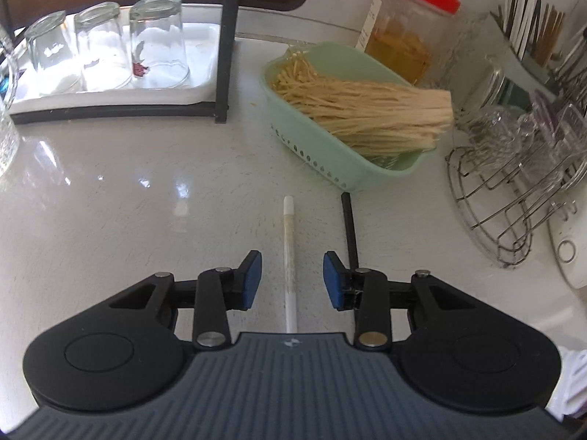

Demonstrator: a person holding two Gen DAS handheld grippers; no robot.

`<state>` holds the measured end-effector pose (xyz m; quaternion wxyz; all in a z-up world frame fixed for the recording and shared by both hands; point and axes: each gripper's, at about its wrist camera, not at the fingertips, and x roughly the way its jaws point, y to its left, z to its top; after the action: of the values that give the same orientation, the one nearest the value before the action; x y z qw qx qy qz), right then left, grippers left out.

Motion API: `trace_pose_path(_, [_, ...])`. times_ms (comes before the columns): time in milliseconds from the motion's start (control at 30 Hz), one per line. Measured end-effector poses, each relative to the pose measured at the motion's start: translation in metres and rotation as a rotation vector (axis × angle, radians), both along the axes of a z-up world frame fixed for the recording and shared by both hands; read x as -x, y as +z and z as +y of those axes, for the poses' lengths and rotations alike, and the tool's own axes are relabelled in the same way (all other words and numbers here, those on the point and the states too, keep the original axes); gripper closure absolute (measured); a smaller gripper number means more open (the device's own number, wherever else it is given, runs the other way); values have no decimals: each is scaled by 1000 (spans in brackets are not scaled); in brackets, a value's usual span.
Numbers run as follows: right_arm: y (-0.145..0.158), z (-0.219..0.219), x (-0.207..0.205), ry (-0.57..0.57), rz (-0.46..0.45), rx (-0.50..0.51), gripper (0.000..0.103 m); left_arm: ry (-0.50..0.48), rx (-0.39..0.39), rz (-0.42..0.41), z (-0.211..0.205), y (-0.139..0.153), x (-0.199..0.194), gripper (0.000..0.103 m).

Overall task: Organize utensils
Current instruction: 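Move the open left tool down to the white chopstick on the counter, then close the left tool on the white chopstick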

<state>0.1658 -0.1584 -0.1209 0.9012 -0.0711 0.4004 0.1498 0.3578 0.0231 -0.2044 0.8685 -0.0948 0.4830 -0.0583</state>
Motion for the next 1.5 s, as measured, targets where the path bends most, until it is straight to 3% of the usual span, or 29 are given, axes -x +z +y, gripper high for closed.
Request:
trace_pose_path(200, [-1,-2,1,-5,-5,-11,15,-19,-17,-6,-9,-5,-12,76])
trace_pose_path(267, [0,-1,1,-2,-7,-8,15,-31,-61,-4,-15,-2,-17,76])
trace_pose_path(367, [0,-2,1,9,-4,-1,15,-33,-50,9,-16,-4,-19,79])
trace_pose_path(500, [1,-2,0,2,7,-2,15,-17,-65,13,-13,-4,-17,95])
trace_pose_path(833, [-1,-1,-1,-12,12,2,15,1,-45,33,-4,3,-1,96])
trace_pose_path(1500, [-2,-2,-5,7,46,6,14,66,72,-27,20,85,59,96])
